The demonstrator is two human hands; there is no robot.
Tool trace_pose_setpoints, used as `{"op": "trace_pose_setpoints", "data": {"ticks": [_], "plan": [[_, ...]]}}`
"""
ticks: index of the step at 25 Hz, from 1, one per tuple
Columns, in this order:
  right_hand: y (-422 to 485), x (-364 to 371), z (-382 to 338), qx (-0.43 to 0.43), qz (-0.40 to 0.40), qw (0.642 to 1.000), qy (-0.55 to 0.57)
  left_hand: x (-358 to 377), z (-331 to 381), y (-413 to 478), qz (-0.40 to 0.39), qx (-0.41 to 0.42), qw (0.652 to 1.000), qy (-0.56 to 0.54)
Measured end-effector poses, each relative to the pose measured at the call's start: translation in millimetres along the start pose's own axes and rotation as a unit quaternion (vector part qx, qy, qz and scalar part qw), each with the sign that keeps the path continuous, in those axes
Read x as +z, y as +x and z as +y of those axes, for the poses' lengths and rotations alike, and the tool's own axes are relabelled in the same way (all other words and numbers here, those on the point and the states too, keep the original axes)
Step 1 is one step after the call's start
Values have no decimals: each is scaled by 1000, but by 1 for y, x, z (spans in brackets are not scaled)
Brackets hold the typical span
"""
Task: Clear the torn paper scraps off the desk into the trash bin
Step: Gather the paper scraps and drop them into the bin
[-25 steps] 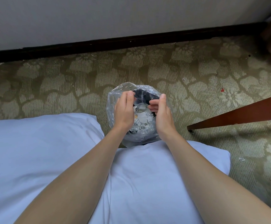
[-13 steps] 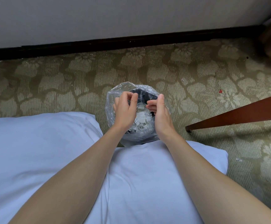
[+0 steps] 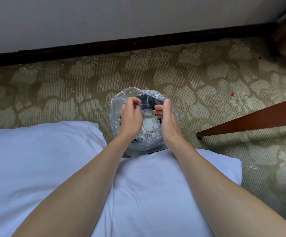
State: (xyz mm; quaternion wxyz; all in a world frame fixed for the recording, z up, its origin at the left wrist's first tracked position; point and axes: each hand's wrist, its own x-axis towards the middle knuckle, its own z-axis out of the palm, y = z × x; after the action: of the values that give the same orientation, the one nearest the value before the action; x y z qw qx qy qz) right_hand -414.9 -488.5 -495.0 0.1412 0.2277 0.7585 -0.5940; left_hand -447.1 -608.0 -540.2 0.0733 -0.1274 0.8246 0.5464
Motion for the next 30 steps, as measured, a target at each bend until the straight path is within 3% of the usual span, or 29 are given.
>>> {"op": "trace_pose_setpoints", "data": {"ticks": [5,10,19,30], "plan": [[-6,-2,-1,0,-2,1000,-3,0,1,0,-1,36,999,-8],[-28,-22,-9,6,-4,1000,-15,-4,-2,-5,-48,87,993,65],[-87,-56,-27,-63,47,997,-26,-35,37,-51,-59,132,979,147],[-207,-122,-59,-131,95,982,-94,-48,146,-138,-96,297,915,256]]}}
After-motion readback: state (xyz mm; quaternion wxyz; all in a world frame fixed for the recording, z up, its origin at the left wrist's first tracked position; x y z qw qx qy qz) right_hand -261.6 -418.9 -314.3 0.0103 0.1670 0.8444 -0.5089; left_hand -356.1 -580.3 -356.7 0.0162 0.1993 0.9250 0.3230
